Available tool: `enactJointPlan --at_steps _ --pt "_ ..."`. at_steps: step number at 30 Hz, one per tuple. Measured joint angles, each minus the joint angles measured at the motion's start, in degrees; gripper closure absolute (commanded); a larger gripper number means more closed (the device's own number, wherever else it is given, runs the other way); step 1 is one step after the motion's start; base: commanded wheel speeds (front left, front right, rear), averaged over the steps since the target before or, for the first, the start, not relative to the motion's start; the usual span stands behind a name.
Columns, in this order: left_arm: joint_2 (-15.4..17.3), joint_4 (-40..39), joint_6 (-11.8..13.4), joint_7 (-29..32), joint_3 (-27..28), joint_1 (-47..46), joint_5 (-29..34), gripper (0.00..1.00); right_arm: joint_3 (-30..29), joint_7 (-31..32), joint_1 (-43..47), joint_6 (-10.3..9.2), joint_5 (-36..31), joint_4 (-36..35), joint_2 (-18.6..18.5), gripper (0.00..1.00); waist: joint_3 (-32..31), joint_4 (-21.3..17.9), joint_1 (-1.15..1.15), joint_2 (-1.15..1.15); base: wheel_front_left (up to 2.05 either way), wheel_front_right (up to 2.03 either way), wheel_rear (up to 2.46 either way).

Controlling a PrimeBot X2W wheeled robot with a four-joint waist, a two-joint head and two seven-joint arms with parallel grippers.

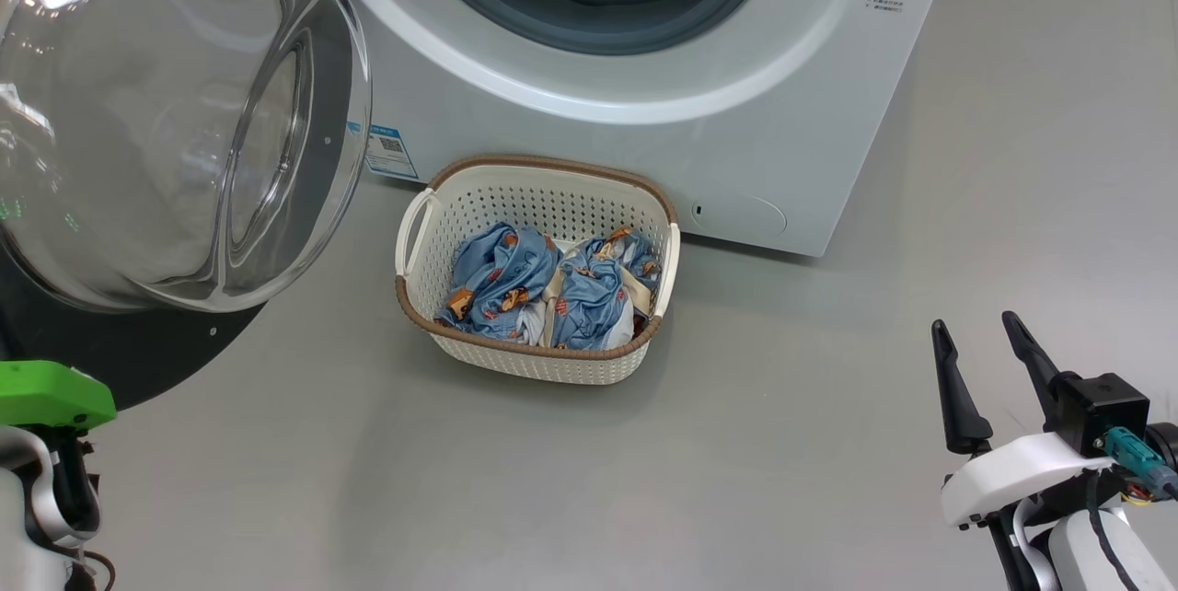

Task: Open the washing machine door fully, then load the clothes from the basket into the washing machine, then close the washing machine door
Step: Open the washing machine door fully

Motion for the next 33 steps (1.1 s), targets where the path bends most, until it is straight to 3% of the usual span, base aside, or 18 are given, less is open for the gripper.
enactJointPlan --at_steps 9,21,22,23,33 --pt "-0.36 -5.78 -1.94 -0.01 -1.15 1.09 3.02 1.00 0.71 0.00 0.34 0.04 0.00 0.34 1.36 0.00 -2.22 -0.82 0.00 0.00 0.00 0.00 0.00" --pt "-2.26 -12.62 -5.80 -0.02 -7.39 4.67 8.18 1.00 1.32 0.00 0.90 0.47 0.00 0.45 1.75 0.00 -4.20 -4.09 0.00 0.00 0.00 0.00 0.00" --pt "-2.80 -13.67 -6.30 -0.02 -8.44 5.22 8.53 0.54 1.31 0.00 0.93 0.48 0.00 0.44 1.79 0.00 -4.33 -4.69 0.00 0.00 0.00 0.00 0.00" --pt "-3.42 -14.00 -6.30 -0.02 -8.81 5.40 8.56 0.00 1.31 0.00 0.97 0.48 0.00 0.41 1.88 0.00 -4.39 -5.00 0.00 0.00 0.00 0.00 0.00" --pt "-5.99 -14.14 -7.47 -0.02 -12.20 10.13 10.31 0.00 0.76 0.00 1.42 0.49 0.00 -0.09 2.43 0.00 -5.08 -7.69 0.00 0.00 0.00 0.00 0.00"
